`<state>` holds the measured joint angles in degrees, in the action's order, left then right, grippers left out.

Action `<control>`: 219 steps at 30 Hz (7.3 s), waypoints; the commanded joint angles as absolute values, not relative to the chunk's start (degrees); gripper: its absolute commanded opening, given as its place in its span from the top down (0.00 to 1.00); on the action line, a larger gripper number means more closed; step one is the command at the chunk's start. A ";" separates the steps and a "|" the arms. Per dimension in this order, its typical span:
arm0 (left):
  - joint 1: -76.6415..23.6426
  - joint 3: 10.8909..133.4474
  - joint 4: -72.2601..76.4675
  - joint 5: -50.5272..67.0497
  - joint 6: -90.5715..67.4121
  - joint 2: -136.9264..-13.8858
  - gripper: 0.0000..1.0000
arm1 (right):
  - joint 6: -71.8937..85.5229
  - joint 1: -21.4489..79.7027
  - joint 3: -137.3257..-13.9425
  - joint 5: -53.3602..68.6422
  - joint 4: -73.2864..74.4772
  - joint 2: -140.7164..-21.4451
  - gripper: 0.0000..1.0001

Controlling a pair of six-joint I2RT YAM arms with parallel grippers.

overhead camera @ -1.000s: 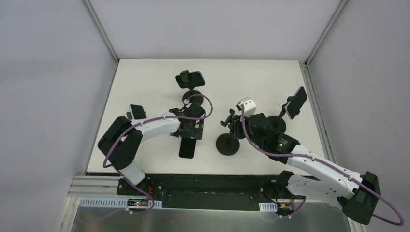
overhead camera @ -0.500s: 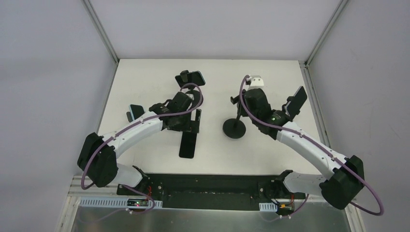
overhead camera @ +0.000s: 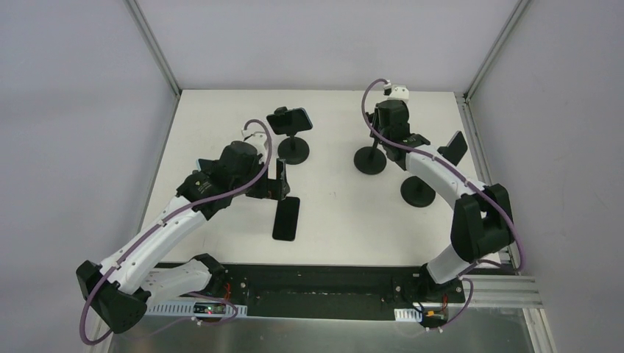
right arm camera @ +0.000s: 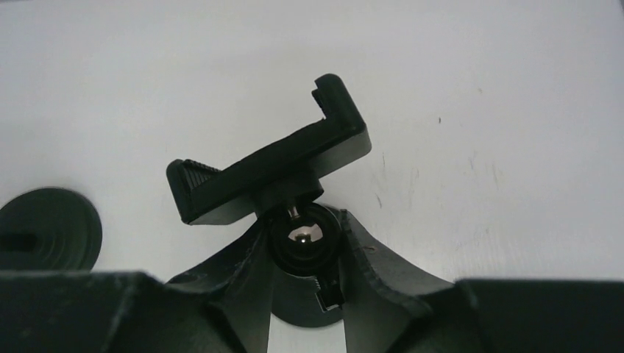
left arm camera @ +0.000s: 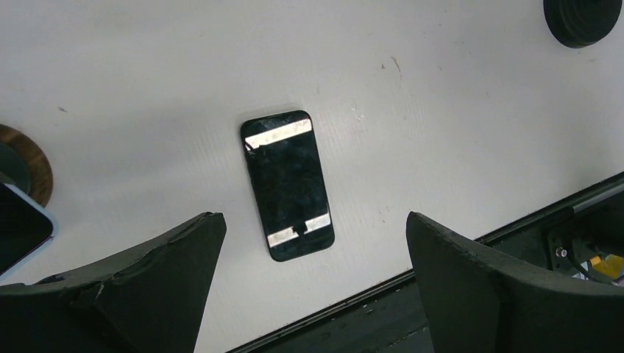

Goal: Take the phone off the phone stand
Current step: Move the phone stand to the center of the board, then pick up the phone stand with the phone at the center of the board.

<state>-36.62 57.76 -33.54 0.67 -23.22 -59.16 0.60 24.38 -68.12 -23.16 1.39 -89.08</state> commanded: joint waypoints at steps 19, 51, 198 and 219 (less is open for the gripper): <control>-35.95 53.41 -34.89 -11.98 -20.26 -48.51 0.01 | 0.66 23.00 -71.22 -9.62 2.39 -83.96 0.10; -36.03 53.24 -34.98 -12.10 -12.02 -47.95 0.01 | 33.66 -19.69 -85.90 9.72 60.81 -64.61 0.00; -50.43 47.37 2.64 9.97 -4.74 -60.11 0.08 | 24.38 -2.81 -82.49 19.34 53.95 -81.65 0.16; -50.41 46.87 3.11 11.32 -3.96 -58.10 0.08 | 17.10 2.14 -83.58 30.33 51.15 -75.83 1.00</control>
